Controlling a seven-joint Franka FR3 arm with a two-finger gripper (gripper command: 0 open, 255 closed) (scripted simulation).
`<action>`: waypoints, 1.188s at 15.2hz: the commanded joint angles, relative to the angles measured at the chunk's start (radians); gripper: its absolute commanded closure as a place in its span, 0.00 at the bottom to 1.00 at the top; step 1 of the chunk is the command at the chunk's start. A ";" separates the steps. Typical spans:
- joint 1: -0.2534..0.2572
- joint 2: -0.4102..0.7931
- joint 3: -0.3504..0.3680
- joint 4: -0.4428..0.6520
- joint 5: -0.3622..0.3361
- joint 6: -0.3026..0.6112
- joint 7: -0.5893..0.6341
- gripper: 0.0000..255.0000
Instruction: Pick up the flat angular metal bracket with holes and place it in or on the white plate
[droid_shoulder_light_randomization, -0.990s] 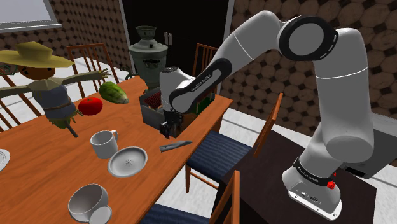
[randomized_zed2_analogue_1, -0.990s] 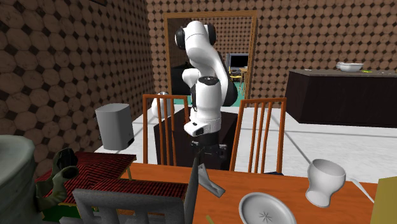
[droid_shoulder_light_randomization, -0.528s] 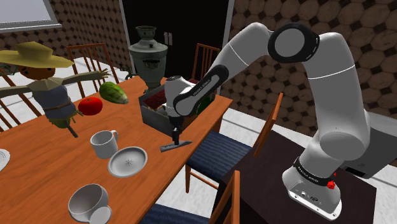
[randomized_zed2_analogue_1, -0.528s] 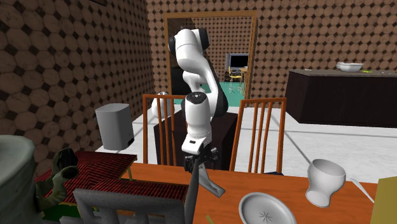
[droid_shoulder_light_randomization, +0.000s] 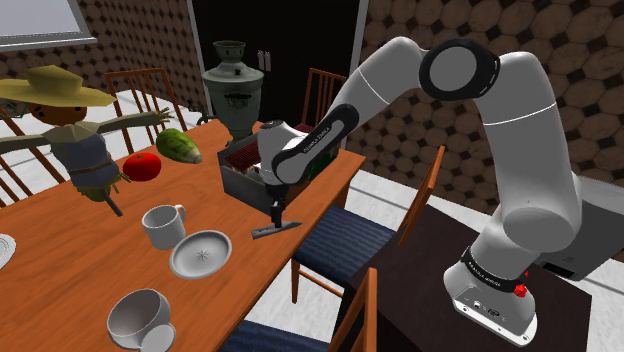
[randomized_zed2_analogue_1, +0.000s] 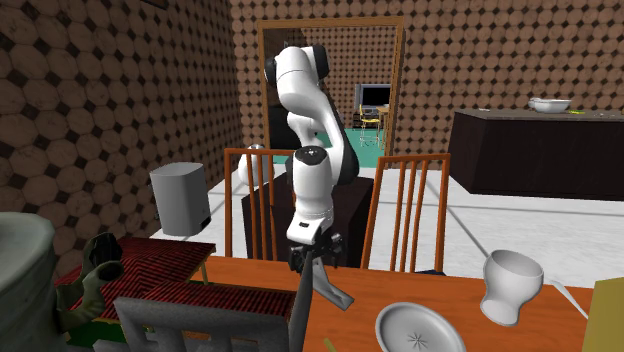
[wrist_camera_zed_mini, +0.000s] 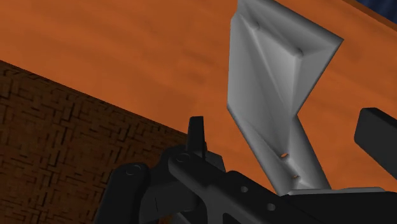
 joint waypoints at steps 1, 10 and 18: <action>-0.005 0.071 -0.008 -0.003 0.000 0.078 -0.005 0.00; 0.044 0.148 -0.016 0.132 -0.007 0.021 0.019 1.00; -0.018 -0.051 0.006 -0.068 0.006 0.047 0.012 0.00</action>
